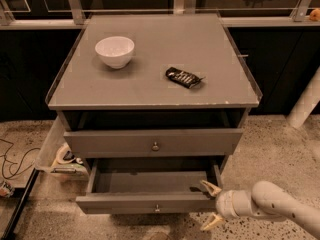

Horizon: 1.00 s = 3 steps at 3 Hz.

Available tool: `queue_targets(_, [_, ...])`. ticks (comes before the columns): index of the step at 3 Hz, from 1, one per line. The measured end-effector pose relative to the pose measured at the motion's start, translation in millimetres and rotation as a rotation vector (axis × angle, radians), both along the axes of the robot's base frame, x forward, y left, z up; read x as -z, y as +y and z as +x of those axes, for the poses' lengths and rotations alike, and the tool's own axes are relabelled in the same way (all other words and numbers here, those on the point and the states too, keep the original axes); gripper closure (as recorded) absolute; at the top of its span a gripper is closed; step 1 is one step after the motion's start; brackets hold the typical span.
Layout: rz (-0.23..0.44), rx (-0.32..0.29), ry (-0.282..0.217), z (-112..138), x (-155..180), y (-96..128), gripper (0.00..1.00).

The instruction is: Open middle drawer

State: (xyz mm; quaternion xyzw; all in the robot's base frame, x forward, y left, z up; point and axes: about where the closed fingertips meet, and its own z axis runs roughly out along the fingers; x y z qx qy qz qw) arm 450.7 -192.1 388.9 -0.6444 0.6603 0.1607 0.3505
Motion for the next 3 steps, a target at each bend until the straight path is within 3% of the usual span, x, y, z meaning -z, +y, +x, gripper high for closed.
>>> queue_targets(3, [0.0, 0.0, 0.0, -0.1, -10.6, 1.2, 0.85])
